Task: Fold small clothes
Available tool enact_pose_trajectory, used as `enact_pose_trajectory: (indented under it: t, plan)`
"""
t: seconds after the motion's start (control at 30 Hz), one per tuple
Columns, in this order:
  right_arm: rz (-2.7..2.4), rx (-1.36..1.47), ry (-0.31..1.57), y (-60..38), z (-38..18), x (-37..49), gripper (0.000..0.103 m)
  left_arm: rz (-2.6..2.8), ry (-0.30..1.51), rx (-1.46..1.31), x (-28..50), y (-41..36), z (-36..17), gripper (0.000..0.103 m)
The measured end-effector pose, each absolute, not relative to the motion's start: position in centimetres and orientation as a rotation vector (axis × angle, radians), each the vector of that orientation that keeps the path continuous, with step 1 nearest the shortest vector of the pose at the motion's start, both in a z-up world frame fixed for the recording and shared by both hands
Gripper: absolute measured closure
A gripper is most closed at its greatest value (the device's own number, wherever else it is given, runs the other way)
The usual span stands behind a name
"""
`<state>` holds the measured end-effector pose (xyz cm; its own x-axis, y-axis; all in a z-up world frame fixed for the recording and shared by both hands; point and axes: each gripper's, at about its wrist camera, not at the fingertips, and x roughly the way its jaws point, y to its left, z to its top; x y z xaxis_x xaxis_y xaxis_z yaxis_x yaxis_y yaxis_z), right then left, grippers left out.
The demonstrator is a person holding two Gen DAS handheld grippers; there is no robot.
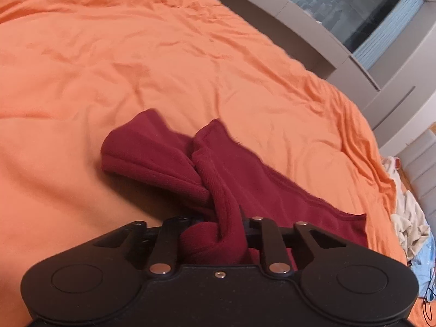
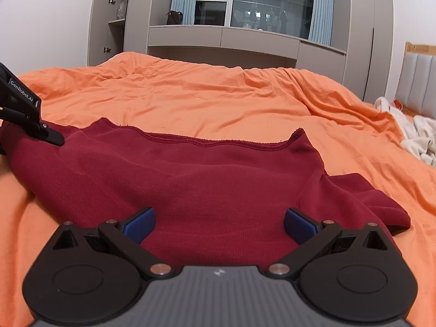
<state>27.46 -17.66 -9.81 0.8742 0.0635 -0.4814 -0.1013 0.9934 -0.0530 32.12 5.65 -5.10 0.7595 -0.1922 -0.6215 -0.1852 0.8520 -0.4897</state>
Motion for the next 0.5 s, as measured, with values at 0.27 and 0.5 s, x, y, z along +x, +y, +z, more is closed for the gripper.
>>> enact_pose_trajectory:
  t: [0.27,0.5]
  plan:
    - [0.109,0.128,0.557,-22.1,-6.7,26.4,0.000,-0.139,0.674,-0.329,34.4,1.5,-0.9,0.085]
    - [-0.007,0.024,0.541,-25.1,-4.0,21.4,0.000,-0.299,0.680,-0.144,37.3,-6.3,2.6,0.086]
